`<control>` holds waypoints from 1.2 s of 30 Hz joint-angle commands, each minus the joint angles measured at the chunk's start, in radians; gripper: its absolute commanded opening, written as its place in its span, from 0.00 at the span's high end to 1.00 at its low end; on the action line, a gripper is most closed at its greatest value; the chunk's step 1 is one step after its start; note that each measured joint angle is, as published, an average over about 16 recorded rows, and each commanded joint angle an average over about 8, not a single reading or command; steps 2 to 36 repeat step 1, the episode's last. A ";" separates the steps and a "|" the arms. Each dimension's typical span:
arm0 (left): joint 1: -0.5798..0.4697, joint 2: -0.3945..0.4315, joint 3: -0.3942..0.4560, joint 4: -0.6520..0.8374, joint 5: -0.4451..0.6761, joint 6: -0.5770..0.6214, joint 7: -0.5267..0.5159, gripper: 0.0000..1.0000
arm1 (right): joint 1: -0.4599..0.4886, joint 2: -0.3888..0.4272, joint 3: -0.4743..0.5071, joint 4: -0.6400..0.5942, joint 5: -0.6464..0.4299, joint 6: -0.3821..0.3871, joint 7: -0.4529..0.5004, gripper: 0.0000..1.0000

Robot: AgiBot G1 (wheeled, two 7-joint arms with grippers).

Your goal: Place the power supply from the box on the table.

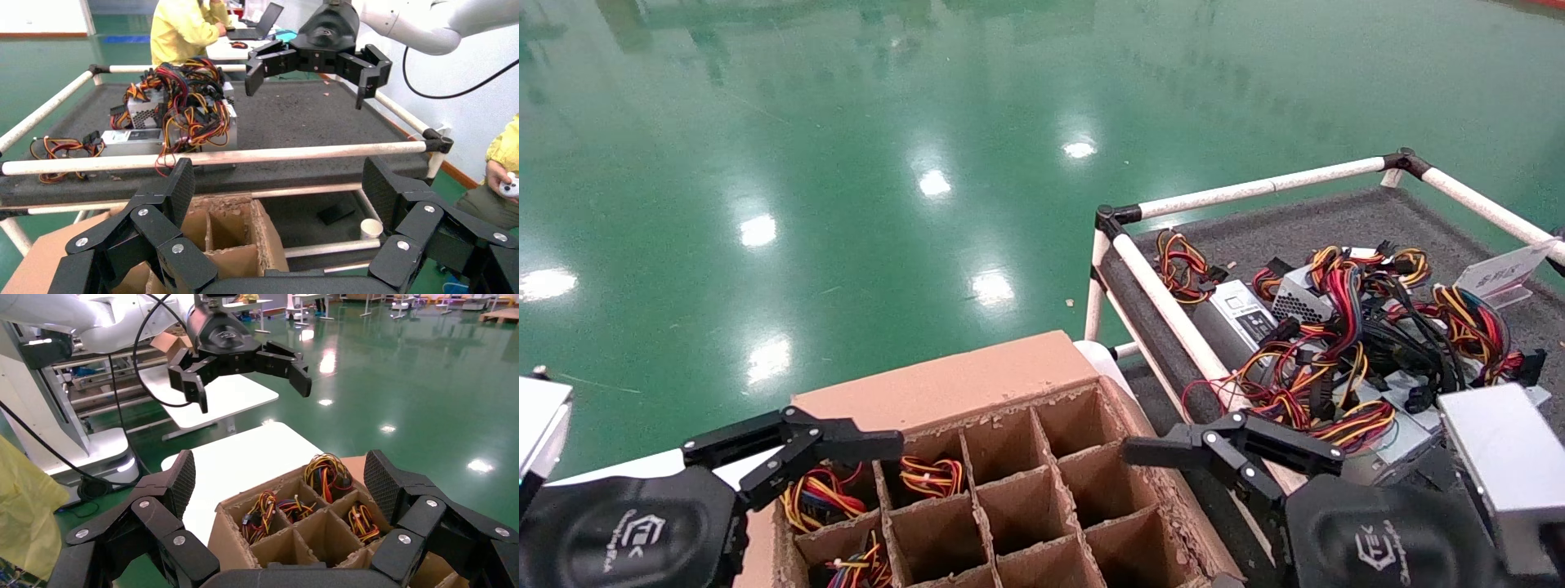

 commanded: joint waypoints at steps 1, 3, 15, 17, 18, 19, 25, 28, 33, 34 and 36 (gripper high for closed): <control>0.000 0.000 0.000 0.000 0.000 0.000 0.000 0.00 | -0.008 0.000 0.006 0.011 0.001 0.000 0.002 0.00; 0.000 0.000 0.000 0.000 0.000 0.000 0.000 0.00 | -0.008 0.000 0.006 0.011 0.001 0.000 0.002 0.00; 0.000 0.000 0.000 0.000 0.000 0.000 0.000 0.00 | -0.008 0.000 0.006 0.011 0.001 0.000 0.002 0.00; 0.000 0.000 0.000 0.000 0.000 0.000 0.000 0.00 | -0.008 0.000 0.006 0.011 0.001 0.000 0.002 0.00; 0.000 0.000 0.000 0.000 0.000 0.000 0.000 0.00 | -0.008 0.000 0.006 0.011 0.001 0.000 0.002 0.00; 0.000 0.000 0.000 0.000 0.000 0.000 0.000 0.00 | -0.008 0.000 0.006 0.011 0.001 0.000 0.002 0.00; 0.000 0.000 0.000 0.000 0.000 0.000 0.000 0.00 | -0.008 0.000 0.006 0.011 0.001 0.000 0.002 0.00; 0.000 0.000 0.000 0.000 0.000 0.000 0.000 0.00 | -0.008 0.000 0.006 0.011 0.001 0.000 0.002 0.00; 0.000 0.000 0.000 0.000 0.000 0.000 0.000 0.00 | -0.008 0.000 0.006 0.011 0.001 0.000 0.002 0.00; 0.000 0.000 0.000 0.000 0.000 0.000 0.000 0.00 | -0.008 0.000 0.006 0.011 0.001 0.000 0.002 0.00; 0.000 0.000 0.000 0.000 0.000 0.000 0.000 0.00 | -0.008 0.000 0.006 0.011 0.001 0.000 0.002 0.00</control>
